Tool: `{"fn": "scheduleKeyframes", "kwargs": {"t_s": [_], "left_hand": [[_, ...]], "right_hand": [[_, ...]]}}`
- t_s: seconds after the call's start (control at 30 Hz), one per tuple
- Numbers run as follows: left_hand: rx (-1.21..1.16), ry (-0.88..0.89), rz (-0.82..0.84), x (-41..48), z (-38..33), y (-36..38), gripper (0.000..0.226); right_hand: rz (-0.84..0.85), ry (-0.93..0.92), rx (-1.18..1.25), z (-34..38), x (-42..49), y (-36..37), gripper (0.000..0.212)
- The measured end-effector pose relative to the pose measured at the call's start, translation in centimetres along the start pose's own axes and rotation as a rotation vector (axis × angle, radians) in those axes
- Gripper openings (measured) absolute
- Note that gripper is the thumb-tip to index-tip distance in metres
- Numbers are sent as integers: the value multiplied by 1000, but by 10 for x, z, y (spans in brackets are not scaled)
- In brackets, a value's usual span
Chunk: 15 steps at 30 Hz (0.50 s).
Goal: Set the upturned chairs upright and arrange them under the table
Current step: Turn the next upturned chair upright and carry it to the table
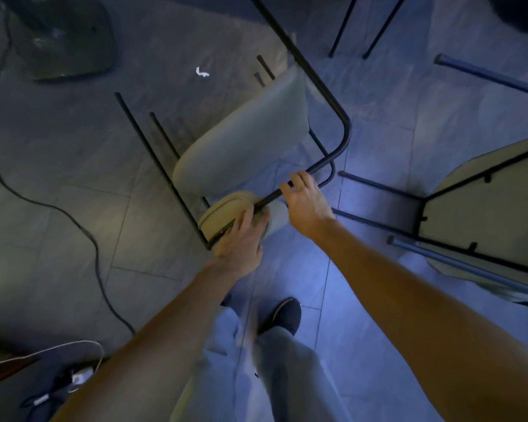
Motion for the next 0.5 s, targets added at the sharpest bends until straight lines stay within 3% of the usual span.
{"fn": "scheduleKeyframes", "kwargs": {"t_s": [0.2, 0.3, 0.4, 0.5], "left_hand": [[109, 95, -29, -1, 9, 12, 83], [283, 139, -66, 14, 24, 23, 102], [342, 74, -101, 22, 44, 43, 121], [293, 11, -157, 26, 49, 58, 125]], "right_hand": [[-126, -67, 312, 42, -27, 36, 37], [-276, 129, 726, 25, -24, 49, 16], [-366, 462, 1089, -7, -26, 80, 30], [-197, 515, 1306, -2, -13, 121, 49]]}}
Point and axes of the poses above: each hand's wrist, its own x-axis towards the middle knuckle, its own y-axis out of the palm, z = x × y, the point moved 10 cm from there along x, towards the middle knuckle, and after that the axes turned 5 degrees about z, right-handed, at the moved point
